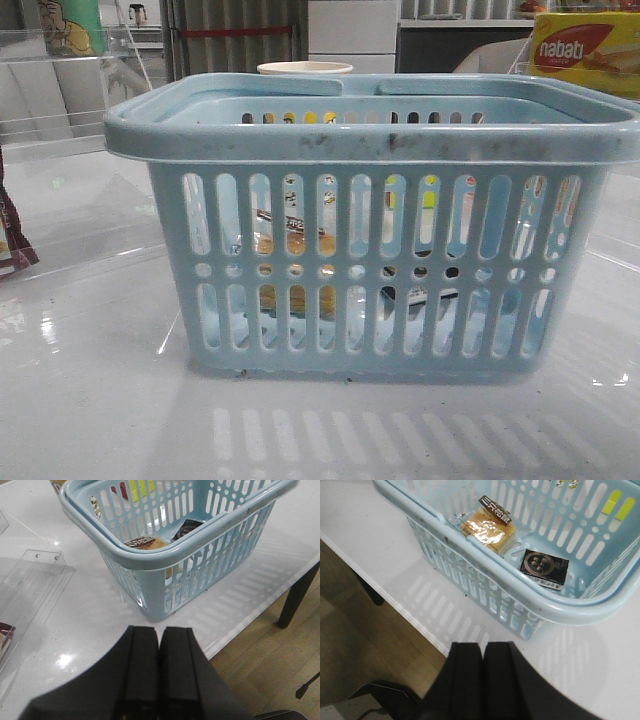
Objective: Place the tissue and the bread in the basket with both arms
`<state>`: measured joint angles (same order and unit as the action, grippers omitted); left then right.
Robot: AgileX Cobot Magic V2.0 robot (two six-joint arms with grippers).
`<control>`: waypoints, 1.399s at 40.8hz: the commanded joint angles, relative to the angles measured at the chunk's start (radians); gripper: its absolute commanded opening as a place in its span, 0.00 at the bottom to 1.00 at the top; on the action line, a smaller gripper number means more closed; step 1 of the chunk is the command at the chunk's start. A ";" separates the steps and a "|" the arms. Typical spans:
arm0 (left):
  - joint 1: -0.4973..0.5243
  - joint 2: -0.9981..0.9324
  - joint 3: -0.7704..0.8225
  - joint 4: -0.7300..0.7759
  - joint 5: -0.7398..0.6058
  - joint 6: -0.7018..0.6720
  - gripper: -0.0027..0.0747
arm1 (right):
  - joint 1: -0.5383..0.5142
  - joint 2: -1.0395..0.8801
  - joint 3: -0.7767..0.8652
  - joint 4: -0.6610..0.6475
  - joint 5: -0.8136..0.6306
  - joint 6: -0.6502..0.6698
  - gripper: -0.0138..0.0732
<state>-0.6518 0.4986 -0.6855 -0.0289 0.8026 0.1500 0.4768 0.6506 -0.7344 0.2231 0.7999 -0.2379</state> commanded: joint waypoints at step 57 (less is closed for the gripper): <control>0.553 -0.521 0.699 -0.061 -0.945 -0.012 0.15 | 0.001 -0.004 -0.026 0.000 -0.040 -0.007 0.22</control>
<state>-0.0999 -0.0055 0.0078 -0.0830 -0.0501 0.1500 0.4768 0.6506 -0.7344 0.2210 0.8189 -0.2379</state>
